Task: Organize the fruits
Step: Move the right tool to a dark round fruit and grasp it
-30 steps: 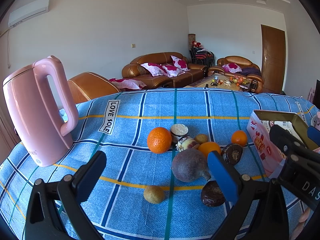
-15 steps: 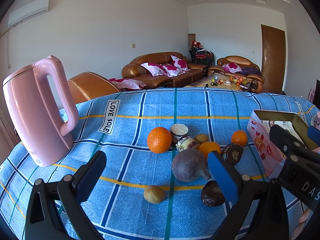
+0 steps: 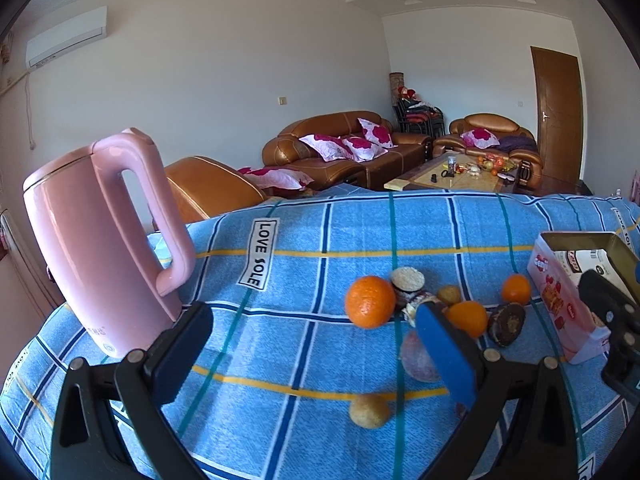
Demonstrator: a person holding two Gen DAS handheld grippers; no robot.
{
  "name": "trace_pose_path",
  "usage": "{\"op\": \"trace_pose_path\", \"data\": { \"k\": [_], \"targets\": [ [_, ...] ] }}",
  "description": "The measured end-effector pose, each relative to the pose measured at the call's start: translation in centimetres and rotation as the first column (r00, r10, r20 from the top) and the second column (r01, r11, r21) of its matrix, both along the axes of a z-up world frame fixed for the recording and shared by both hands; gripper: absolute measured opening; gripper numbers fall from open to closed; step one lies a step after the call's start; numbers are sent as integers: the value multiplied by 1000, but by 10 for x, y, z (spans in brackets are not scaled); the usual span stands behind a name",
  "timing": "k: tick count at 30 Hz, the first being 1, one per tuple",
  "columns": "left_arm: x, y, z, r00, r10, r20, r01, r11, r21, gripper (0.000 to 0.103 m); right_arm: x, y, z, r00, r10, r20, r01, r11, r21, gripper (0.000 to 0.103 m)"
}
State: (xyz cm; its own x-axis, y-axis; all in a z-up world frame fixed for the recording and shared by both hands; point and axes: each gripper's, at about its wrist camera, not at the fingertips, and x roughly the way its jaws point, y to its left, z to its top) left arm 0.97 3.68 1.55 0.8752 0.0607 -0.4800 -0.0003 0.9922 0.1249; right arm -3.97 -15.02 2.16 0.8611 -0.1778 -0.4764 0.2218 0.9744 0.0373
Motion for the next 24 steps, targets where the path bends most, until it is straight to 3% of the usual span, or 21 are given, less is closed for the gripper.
{"op": "trace_pose_path", "data": {
  "k": [3,8,10,15,18,21,23,24],
  "targets": [
    [8,26,1,997,70,-14,-70,997,-32,103,0,3,-1,998,65,0,-65,998,27,101],
    [15,52,2,994,99,-47,-102,993,-52,103,3,34,-6,966,255,-48,-254,967,19,77],
    [17,56,1,995,64,-75,-69,996,-55,103,8,45,-13,941,324,-95,-322,946,39,67],
    [19,52,-7,978,-112,-175,106,993,-44,103,18,65,-31,880,429,-204,-423,903,73,66],
    [18,46,-14,966,-145,-215,151,989,8,103,23,74,-42,865,427,-264,-430,902,52,66],
    [16,42,-19,946,-200,-256,204,979,-13,103,28,79,-53,848,416,-328,-427,903,40,66],
    [13,38,-20,937,-225,-266,227,974,-24,103,32,79,-58,835,416,-360,-424,903,61,57],
    [13,36,-22,932,-243,-269,244,969,-30,102,32,75,-58,829,423,-366,-423,902,82,46]
  ]
}}
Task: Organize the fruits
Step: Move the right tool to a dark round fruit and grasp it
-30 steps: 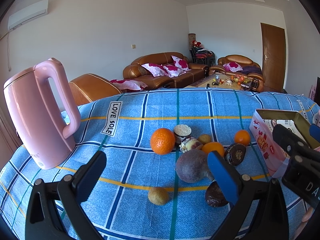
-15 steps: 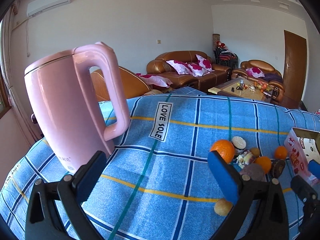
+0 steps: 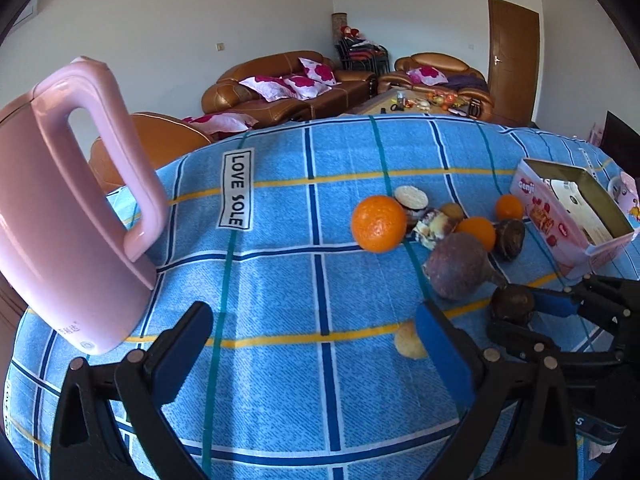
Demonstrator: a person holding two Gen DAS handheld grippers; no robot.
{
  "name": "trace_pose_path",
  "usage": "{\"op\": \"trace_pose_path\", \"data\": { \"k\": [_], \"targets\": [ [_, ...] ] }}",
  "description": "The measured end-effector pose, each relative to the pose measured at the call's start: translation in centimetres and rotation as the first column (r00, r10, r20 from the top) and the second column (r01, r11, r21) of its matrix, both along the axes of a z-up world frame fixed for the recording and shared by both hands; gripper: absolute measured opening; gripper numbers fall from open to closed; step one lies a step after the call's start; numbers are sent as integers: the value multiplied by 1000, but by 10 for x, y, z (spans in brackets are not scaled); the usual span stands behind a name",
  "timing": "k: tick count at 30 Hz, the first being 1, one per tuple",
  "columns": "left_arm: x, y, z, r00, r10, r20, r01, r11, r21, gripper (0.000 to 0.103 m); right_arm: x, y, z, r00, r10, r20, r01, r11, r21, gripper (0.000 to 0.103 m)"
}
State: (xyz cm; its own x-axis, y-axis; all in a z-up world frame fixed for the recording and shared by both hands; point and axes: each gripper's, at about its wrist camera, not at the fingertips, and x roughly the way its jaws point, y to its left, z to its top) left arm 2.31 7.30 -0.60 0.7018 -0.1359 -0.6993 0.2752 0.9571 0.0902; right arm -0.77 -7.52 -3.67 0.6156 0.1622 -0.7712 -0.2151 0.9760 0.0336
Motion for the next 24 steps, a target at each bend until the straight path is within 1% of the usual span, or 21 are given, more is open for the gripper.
{"op": "trace_pose_path", "data": {
  "k": [1,3,4,5,6,7,8,9,11,14,16,19,21,22,23,24],
  "targets": [
    [-1,-2,-1,1000,-19,-6,19,1000,-9,102,0,-2,-1,1000,-1,-8,1,1000,13,41],
    [-3,-8,-2,998,-60,-23,60,998,-31,93,-2,-3,-1,1000,-5,-6,5,1000,6,41],
    [-4,-10,-3,996,-80,-32,78,996,-38,91,-3,-4,-2,1000,-7,-4,7,1000,-4,41],
    [-4,-12,-3,995,-95,-39,93,995,-36,86,-5,-4,-1,1000,-11,-1,11,1000,-9,41],
    [-6,-14,-4,993,-107,-44,105,994,-30,79,-6,-6,1,1000,-19,7,19,1000,-8,41],
    [-5,-15,-6,992,-118,-53,117,993,-25,74,-8,-9,5,999,-31,21,31,999,4,41],
    [-5,-17,-7,989,-130,-66,128,991,-26,66,-10,-14,11,998,-48,42,47,999,24,41],
    [-4,-18,-9,987,-139,-76,137,990,-28,64,-12,-20,18,996,-66,68,63,997,47,41],
    [-3,-23,-13,985,-151,-85,150,988,-21,64,-17,-32,31,989,-99,114,89,991,96,41],
    [-4,-32,-17,979,-183,-89,182,983,-11,64,-17,-44,40,981,-132,139,112,983,145,41],
    [-7,-37,-17,975,-207,-85,207,978,-10,64,-14,-45,41,982,-134,136,114,983,148,41],
    [-6,-42,-22,974,-205,-91,207,978,16,64,-12,-45,40,984,-125,130,107,985,136,41],
    [-2,-44,-27,975,-192,-111,196,980,24,55,-14,-44,38,985,-116,129,100,987,122,41],
    [0,-45,-30,976,-182,-122,187,982,33,53,-14,-44,38,985,-112,130,97,988,117,41],
    [1,-45,-31,978,-178,-111,182,983,27,53,-14,-43,38,986,-108,130,94,989,115,41],
    [2,-45,-32,978,-179,-111,183,983,26,50,-15,-43,38,986,-106,131,91,989,115,41]
  ]
}}
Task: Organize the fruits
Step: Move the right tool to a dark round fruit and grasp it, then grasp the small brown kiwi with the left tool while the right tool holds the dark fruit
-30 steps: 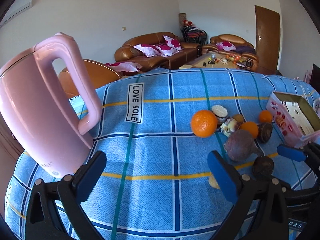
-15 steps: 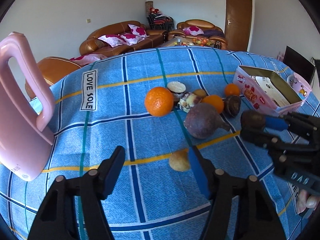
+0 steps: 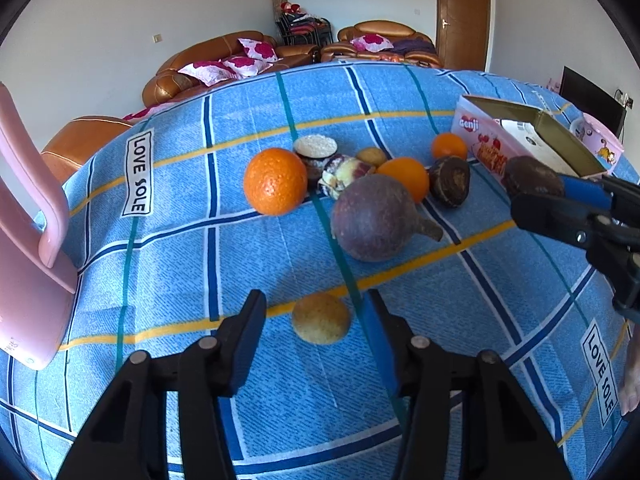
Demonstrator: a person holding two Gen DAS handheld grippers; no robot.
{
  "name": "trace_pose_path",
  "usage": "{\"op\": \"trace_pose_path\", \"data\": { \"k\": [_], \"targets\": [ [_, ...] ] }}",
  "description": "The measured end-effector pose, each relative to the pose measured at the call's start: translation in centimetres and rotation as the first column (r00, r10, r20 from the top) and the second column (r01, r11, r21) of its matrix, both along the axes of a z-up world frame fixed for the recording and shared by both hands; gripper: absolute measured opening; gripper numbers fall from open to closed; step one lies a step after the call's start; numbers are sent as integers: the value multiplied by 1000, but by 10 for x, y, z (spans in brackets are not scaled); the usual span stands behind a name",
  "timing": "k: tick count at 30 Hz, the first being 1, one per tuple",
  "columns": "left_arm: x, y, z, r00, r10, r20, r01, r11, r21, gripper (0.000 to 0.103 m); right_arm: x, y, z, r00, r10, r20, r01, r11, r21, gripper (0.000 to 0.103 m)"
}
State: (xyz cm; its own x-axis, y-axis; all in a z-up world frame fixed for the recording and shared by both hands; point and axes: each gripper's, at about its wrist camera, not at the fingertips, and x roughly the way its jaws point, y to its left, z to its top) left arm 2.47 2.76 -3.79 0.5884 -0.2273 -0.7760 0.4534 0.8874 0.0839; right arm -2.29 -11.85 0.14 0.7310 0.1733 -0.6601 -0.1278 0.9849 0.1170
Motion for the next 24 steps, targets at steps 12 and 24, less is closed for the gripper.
{"op": "trace_pose_path", "data": {
  "k": [12,24],
  "targets": [
    [2,19,10,995,90,40,-86,991,-99,30,-6,-6,4,999,-19,47,18,1000,13,41],
    [-23,9,39,956,197,218,-141,959,-248,30,-10,-45,18,986,-89,144,90,996,-1,41]
  ]
}}
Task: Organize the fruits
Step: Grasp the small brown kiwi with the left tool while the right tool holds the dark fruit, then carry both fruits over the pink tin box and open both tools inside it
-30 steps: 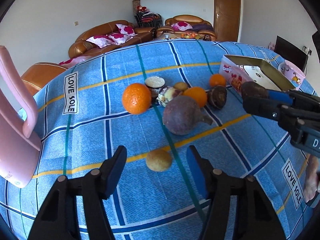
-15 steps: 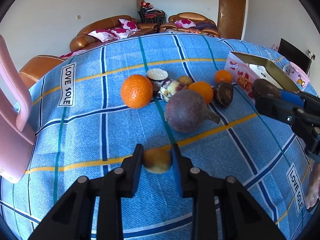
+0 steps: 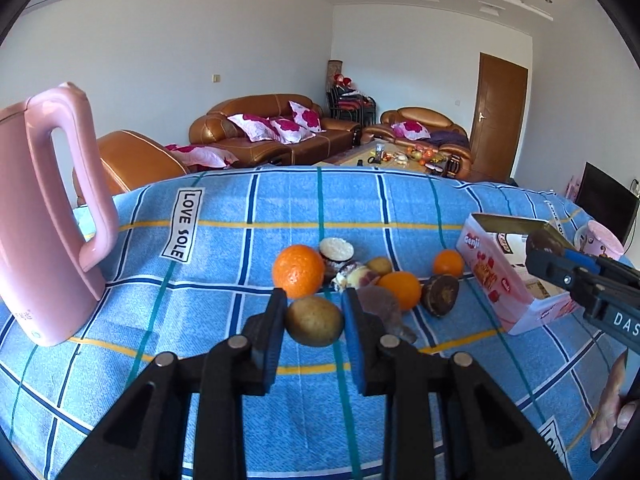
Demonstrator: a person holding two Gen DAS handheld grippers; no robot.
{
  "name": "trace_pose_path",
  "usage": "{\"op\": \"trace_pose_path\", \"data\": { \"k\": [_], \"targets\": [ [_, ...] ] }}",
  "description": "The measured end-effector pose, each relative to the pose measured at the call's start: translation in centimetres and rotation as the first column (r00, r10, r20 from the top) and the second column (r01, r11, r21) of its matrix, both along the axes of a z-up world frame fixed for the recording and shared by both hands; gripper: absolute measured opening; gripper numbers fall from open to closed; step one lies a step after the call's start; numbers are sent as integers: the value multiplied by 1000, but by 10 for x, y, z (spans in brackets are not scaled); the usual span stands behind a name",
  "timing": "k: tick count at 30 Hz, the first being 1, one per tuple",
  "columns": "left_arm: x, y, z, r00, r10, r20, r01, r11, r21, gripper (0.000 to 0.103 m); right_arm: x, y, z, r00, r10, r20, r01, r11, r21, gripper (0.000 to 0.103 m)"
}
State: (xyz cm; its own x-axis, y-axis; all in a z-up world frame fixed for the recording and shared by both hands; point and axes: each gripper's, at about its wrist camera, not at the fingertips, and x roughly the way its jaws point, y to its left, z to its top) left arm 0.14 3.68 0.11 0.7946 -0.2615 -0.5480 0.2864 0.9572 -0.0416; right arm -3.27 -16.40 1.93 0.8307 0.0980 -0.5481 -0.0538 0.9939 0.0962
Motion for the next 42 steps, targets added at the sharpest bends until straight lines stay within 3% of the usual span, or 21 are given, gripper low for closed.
{"op": "trace_pose_path", "data": {
  "k": [6,13,28,42],
  "targets": [
    [-5,-34,13,999,-19,42,21,999,-31,30,0,-33,2,998,-59,11,59,998,-7,41],
    [-11,-100,22,992,-105,65,106,994,-9,30,0,-72,0,990,-142,21,143,988,-51,41],
    [-13,-220,1,975,-220,-11,221,975,40,30,-1,-140,-12,976,-216,-26,212,972,-105,41],
    [7,-226,-17,968,-213,-135,217,976,10,30,12,-144,-31,974,-189,-127,175,978,-115,41]
  ]
}}
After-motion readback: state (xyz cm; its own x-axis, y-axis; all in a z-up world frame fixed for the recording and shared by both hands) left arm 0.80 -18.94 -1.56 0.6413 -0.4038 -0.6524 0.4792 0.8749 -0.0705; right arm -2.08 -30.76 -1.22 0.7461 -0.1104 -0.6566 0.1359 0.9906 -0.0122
